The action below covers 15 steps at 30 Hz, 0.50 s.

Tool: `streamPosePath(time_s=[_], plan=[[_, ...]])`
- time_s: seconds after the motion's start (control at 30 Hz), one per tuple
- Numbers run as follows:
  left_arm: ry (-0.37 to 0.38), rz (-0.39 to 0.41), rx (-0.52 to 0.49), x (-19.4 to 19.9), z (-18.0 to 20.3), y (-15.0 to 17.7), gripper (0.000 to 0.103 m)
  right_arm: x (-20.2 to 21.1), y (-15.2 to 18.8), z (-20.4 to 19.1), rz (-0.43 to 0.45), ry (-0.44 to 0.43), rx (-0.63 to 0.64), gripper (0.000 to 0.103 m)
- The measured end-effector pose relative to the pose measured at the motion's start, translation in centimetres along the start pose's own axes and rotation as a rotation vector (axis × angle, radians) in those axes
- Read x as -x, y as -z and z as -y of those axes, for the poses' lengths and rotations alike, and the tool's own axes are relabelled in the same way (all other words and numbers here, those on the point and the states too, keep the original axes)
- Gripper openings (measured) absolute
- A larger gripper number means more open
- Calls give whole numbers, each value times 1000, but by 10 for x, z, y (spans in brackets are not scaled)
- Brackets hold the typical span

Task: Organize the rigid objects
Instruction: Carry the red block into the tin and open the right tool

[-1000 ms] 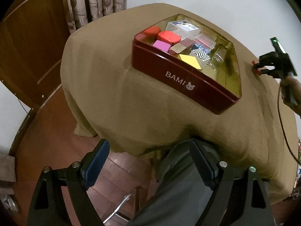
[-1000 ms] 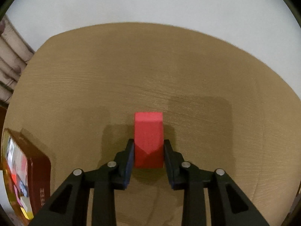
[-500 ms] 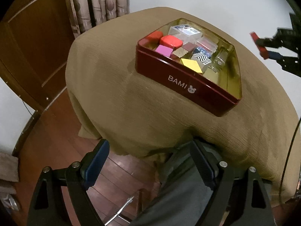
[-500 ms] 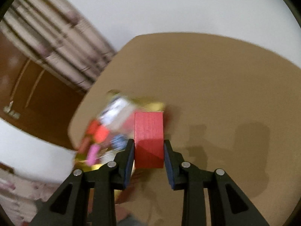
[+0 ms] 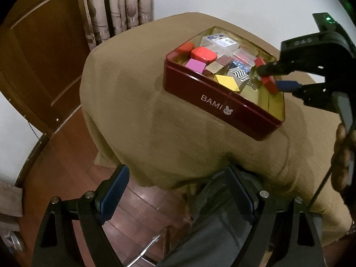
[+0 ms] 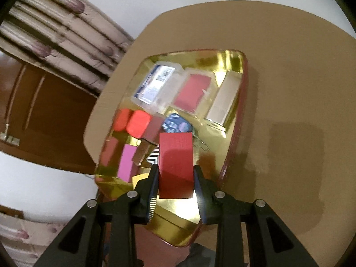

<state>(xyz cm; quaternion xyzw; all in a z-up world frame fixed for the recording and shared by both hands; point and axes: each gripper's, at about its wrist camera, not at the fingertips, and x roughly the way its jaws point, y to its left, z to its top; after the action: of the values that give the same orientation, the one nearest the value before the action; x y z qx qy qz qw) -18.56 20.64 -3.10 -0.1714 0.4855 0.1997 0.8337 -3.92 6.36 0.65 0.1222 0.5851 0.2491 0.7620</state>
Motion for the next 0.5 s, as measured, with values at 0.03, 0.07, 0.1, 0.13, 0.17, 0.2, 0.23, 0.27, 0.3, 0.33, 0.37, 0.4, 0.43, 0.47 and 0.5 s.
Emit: streamPosePath(time_s=[0.03, 0.07, 0.1, 0.13, 0.17, 0.2, 0.23, 0.27, 0.3, 0.33, 0.37, 0.4, 0.43, 0.47, 0.5], plan=[[1, 2, 0, 0, 1, 0, 84, -7, -2, -5, 4, 8, -2, 30], [2, 3, -1, 0, 1, 0, 84, -8, 0, -7, 13, 26, 3, 30], [3, 3, -2, 0, 0, 0, 84, -8, 1, -10, 26, 53, 19, 30], [3, 2, -1, 0, -1, 0, 84, -8, 1, -12, 33, 72, 28, 30], [4, 0, 0, 0, -1, -1, 84, -10, 1, -13, 34, 83, 24, 31], [5, -3, 5, 0, -1, -1, 84, -11, 1, -11, 28, 69, 7, 31], [8, -4, 8, 0, -2, -1, 84, -14, 2, -8, 20, 57, -6, 31], [10, -3, 12, 1, -2, -1, 84, -15, 2, -6, 16, 52, -12, 30], [10, -1, 13, 1, -3, -1, 84, -17, 1, -8, 18, 62, -9, 30], [8, 2, 13, 1, -3, -1, 84, -17, 1, -8, 20, 70, -7, 30], [6, 4, 12, 2, -2, -1, 84, -18, 1, -8, 19, 73, -10, 30], [4, 7, 9, 2, -2, -1, 84, -18, 1, -7, 16, 70, -18, 30], [3, 8, 7, 2, -2, -1, 84, -18, 0, -7, 15, 69, -19, 30], [1, 9, 4, 2, -2, -1, 84, -17, 0, -7, 14, 73, -18, 30], [-1, 10, 2, 2, -1, -1, 84, -18, -1, -6, 10, 72, -16, 30]])
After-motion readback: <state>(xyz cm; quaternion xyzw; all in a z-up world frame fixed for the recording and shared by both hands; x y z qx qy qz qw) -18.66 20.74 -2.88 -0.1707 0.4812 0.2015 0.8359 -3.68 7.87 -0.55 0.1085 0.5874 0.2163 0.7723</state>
